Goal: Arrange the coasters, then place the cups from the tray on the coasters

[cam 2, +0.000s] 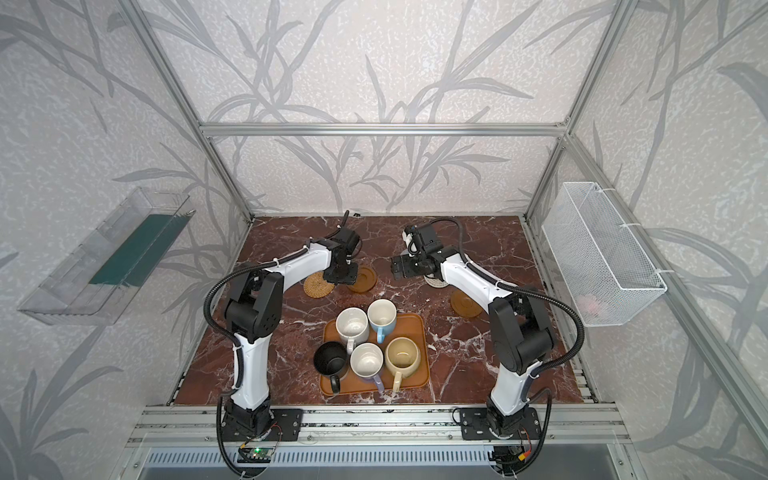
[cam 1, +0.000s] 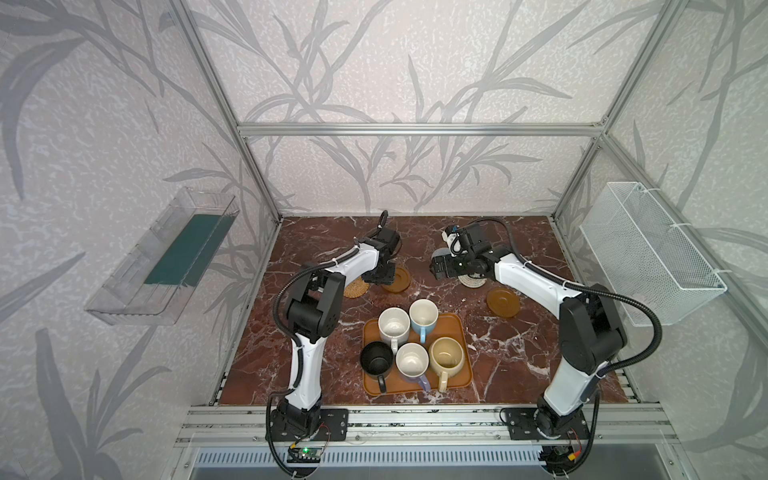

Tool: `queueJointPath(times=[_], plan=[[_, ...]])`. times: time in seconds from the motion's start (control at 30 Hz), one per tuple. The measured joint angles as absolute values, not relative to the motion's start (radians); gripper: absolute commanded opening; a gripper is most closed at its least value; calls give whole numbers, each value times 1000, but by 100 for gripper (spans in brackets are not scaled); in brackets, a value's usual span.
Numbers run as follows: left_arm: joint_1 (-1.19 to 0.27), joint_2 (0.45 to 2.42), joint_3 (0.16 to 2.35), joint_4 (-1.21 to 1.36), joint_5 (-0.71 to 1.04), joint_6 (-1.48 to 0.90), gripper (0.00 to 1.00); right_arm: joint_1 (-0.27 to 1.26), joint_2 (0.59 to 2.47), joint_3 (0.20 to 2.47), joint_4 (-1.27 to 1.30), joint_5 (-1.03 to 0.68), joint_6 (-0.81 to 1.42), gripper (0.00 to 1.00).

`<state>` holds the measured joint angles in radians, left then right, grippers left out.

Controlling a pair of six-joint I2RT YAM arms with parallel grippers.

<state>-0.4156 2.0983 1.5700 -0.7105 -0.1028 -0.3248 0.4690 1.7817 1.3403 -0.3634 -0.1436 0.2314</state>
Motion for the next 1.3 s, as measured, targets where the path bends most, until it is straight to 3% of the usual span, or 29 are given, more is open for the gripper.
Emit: queueJointPath(times=[0.57,0.87,0.97,1.07,1.13,1.3], plan=[[-383,2075,1533,-711,-127,-329,41,469,1805,1363,-372,-143,223,99],[-386,1971,1530,-685,-79,-350,49,431,1946,1534,-407,-93,189,100],[-387,1942,1530,-668,-60,-363,55,420,2055,1659,-461,-69,167,95],[-387,1898,1505,-632,-26,-368,80,411,2159,1774,-521,-51,142,84],[-387,1855,1473,-600,10,-384,91,407,2207,1820,-557,-46,130,76],[-387,1768,1406,-512,109,-421,93,400,2270,1885,-632,-41,107,56]])
